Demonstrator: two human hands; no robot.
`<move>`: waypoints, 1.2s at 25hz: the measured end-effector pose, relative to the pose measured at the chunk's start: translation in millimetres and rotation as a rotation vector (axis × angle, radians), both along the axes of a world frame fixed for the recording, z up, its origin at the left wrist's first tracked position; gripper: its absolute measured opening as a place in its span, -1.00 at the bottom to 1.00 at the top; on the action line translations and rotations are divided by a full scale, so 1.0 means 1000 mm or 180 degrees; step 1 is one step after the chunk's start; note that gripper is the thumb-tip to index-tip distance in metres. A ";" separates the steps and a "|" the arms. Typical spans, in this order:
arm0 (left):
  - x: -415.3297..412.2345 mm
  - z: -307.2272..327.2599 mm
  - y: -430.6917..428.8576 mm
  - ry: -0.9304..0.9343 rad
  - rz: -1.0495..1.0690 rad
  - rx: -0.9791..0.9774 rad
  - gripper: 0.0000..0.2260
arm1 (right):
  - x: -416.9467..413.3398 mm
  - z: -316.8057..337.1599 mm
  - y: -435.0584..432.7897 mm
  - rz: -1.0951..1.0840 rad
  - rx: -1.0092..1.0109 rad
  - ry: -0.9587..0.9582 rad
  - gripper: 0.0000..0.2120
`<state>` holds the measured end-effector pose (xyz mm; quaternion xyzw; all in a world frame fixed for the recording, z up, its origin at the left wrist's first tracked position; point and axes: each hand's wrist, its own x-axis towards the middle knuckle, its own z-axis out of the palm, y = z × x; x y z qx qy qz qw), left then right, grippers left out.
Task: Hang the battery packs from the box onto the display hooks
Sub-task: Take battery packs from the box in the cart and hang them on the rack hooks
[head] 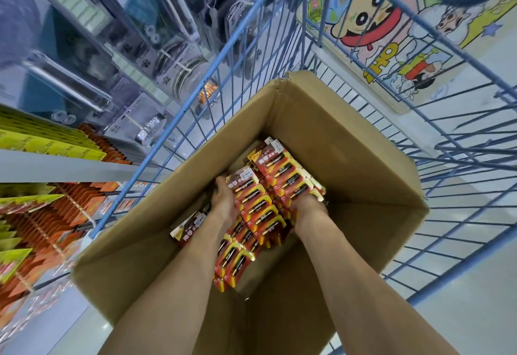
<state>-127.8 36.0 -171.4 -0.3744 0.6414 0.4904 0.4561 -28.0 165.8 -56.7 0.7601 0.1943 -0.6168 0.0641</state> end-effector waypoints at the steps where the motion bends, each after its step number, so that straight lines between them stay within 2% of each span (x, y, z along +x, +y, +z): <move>1: -0.002 0.000 0.001 -0.0045 -0.0031 0.0104 -0.36 | 0.000 -0.001 0.001 0.0093 0.0131 -0.0359 -0.45; 2: -0.002 0.004 0.000 -0.0030 -0.0140 0.0147 -0.32 | 0.002 0.001 0.004 0.0311 0.0338 -0.0846 -0.33; 3: -0.003 0.008 0.000 -0.0024 -0.0249 0.0176 -0.31 | 0.004 0.000 0.006 0.0811 0.0600 -0.1175 -0.24; 4: -0.004 0.013 0.000 0.0004 -0.0287 0.0148 -0.33 | 0.004 -0.001 0.006 0.1393 0.0838 -0.1325 -0.23; 8: -0.004 0.035 0.000 -0.0259 -0.0598 0.0609 -0.31 | 0.006 -0.006 0.000 0.2846 0.1288 -0.1091 -0.38; 11: -0.007 0.051 -0.001 -0.0293 -0.0805 0.0929 -0.51 | 0.007 -0.006 0.008 0.3329 0.1323 -0.1064 -0.39; 16: -0.011 0.066 -0.002 -0.0323 -0.1016 0.0800 -0.74 | 0.009 -0.007 0.013 0.3207 0.1111 -0.0765 -0.55; 19: -0.007 0.079 -0.007 -0.0176 -0.0966 0.0720 -0.61 | 0.017 -0.002 0.017 0.3062 0.0309 -0.0136 -0.59; 24: -0.006 0.115 -0.020 0.0109 -0.1049 0.0471 -0.58 | 0.029 0.041 0.014 0.2835 -0.0034 0.0561 -0.69; 27: -0.003 0.159 -0.020 0.0234 -0.0984 0.0566 -0.64 | 0.042 0.079 0.011 0.2426 -0.0155 0.0993 -0.57; 30: 0.004 0.208 -0.023 0.0296 -0.0913 0.0729 -0.62 | 0.051 0.133 0.007 0.1987 -0.0102 0.1674 -0.46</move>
